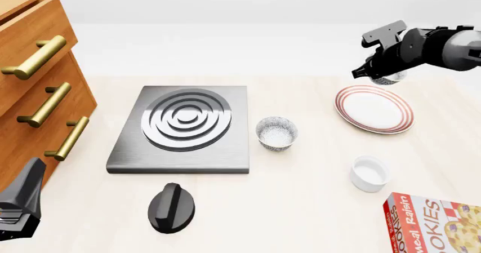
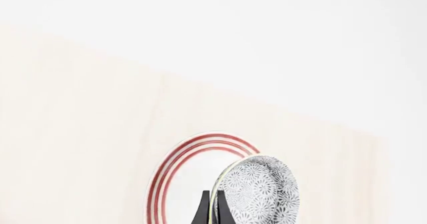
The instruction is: Pick the akita bowl next to the plate and place it on the plate.
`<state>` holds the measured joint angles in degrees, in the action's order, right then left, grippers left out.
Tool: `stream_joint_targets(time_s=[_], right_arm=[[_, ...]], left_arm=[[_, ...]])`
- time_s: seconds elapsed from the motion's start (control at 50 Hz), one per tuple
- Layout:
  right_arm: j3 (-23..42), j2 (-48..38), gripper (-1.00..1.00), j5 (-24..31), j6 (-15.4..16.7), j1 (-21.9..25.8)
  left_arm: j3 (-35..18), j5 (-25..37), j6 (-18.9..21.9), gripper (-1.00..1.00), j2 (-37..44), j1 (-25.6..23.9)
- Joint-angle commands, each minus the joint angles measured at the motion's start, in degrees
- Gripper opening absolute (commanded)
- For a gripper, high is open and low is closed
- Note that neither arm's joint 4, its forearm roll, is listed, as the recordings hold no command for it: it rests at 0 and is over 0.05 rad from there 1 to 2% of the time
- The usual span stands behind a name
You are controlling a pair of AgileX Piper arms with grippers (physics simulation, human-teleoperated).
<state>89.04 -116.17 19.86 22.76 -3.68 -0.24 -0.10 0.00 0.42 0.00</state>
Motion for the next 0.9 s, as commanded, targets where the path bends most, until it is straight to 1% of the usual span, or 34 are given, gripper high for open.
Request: stream_joint_targets(time_s=[0.02,0.16,0.2,0.22,0.34,0.36,0.4,0.46,0.64,0.66,0.74,0.9], right_arm=[[0.2,-2.5,-1.0,-1.5,-0.3,0.3],[-1.3,-3.4,-1.0,-3.0,-0.9,0.0],[-0.4,-3.5,-1.0,-2.0,-0.9,0.0],[-1.5,-3.9,-1.0,-3.4,-0.7,-0.2],[-2.4,-4.6,-1.0,-4.4,-0.8,-0.5],[-1.6,-4.4,-1.0,-3.3,-1.0,-0.4],[-2.5,-5.1,-1.0,-4.7,-1.0,-0.6],[-2.9,-5.7,-1.0,-5.0,-0.9,-0.7],[-3.1,-6.5,-1.0,-5.4,-0.7,-1.6],[-2.6,-6.3,-1.0,-4.7,-0.7,-1.8],[-3.5,-7.2,-1.0,-6.1,-1.0,-1.9],[-4.5,-8.4,-1.0,-7.2,-1.4,-1.9]], left_arm=[[0.0,0.0,0.0,1.0,0.0,0.0],[0.0,0.0,0.0,1.0,0.0,0.0],[0.0,0.0,0.0,1.0,0.0,0.0],[0.0,0.0,0.0,1.0,0.0,0.0],[0.0,0.0,0.0,1.0,0.0,0.0],[0.0,0.0,0.0,1.0,0.0,0.0],[0.0,0.0,0.0,1.0,0.0,0.0],[0.0,0.0,0.0,1.0,0.0,0.0],[0.0,0.0,0.0,1.0,0.0,0.0],[0.0,0.0,0.0,1.0,0.0,0.0],[0.0,0.0,0.0,1.0,0.0,0.0],[0.0,0.0,0.0,1.0,0.0,0.0]])
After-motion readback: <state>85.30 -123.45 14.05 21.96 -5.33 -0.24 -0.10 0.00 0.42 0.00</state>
